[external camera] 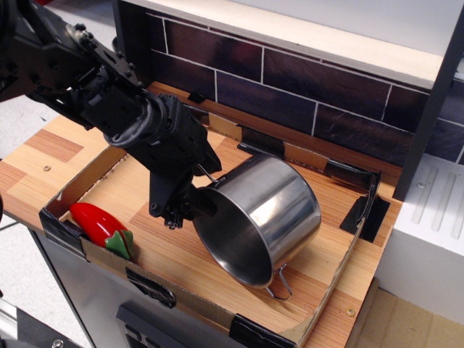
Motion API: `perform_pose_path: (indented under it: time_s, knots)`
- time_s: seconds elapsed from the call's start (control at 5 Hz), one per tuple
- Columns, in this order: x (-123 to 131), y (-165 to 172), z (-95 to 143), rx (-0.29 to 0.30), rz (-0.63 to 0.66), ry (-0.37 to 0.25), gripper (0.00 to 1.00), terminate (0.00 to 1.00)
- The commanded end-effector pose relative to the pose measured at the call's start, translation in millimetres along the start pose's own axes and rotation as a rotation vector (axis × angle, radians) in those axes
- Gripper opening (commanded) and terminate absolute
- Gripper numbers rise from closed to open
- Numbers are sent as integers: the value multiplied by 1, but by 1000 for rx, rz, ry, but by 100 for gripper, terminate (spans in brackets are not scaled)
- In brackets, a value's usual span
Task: Upright metal pot
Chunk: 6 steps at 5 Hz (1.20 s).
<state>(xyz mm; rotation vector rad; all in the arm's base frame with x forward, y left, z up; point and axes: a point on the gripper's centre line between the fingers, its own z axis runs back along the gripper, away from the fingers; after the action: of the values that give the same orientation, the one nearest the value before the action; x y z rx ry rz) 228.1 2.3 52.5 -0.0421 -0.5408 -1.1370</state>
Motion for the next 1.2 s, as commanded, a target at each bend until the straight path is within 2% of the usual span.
perform_pose_path:
  time_s: [0.0, 0.2, 0.4, 0.6, 0.8, 1.0]
  knots:
    - [-2, 25, 19, -96, 97, 45, 0, 0]
    - [2, 35, 37, -181, 244, 197, 0, 0]
    - [6, 39, 49, -222, 349, 333, 0, 0]
    - [3, 39, 49, -327, 495, 503, 0, 0]
    - [1, 35, 40, -409, 537, 535, 0, 0]
    - [-6, 38, 30, -455, 582, 532, 0, 0]
